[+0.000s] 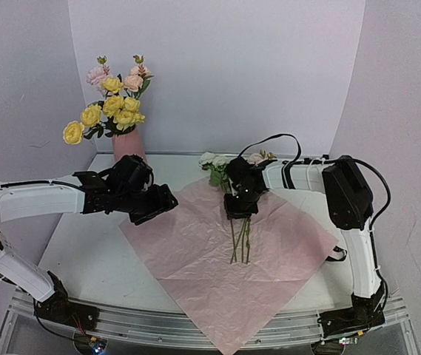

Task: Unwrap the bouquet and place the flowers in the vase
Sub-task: Pick up the fake flower from the wrapping paper.

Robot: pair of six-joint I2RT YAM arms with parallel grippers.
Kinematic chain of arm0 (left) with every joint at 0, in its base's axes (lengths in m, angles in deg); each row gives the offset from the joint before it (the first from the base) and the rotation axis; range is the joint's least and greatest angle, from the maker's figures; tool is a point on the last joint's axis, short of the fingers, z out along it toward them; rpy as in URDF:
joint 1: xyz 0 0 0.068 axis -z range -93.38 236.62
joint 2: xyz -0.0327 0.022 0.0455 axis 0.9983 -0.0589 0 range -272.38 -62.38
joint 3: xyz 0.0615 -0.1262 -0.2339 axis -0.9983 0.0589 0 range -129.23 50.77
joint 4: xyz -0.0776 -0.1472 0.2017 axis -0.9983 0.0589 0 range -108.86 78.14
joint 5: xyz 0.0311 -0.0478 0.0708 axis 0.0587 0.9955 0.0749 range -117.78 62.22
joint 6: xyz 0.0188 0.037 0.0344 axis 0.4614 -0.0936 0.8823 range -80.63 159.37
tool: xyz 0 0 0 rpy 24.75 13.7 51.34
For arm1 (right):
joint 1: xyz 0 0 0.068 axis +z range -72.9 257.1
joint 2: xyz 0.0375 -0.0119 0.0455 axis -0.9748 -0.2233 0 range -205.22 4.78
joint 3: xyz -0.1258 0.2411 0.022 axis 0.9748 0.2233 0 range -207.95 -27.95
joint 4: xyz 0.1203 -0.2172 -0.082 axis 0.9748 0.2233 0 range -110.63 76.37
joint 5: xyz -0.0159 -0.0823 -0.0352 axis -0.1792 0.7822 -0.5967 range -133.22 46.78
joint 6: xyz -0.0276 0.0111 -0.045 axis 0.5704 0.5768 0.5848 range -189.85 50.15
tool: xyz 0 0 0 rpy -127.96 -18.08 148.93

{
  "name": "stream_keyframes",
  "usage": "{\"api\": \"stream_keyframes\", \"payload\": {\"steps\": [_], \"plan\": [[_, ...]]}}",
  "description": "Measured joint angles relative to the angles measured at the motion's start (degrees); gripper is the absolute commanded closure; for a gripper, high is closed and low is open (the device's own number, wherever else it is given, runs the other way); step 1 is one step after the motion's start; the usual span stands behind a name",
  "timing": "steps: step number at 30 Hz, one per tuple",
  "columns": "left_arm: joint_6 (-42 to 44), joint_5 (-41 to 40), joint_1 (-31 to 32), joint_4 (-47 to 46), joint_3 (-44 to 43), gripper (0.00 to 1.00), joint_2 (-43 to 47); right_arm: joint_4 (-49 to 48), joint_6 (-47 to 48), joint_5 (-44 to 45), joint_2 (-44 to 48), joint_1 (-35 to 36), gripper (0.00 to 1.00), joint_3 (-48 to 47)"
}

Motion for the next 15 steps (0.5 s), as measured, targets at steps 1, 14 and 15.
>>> {"api": "stream_keyframes", "payload": {"steps": [1,14,15], "plan": [[0.01,-0.05,0.0,0.0,0.0,0.18,-0.02,0.07,0.02,-0.05,-0.37,0.0,0.79,-0.27],[0.47,0.05,0.0,0.02,-0.39,0.17,-1.15,1.24,-1.18,-3.35,-1.42,0.0,1.0,-0.94],[0.47,0.11,0.0,0.02,-0.39,0.17,-1.18,1.32,-1.39,-3.72,-1.42,0.0,1.0,-0.94]]}}
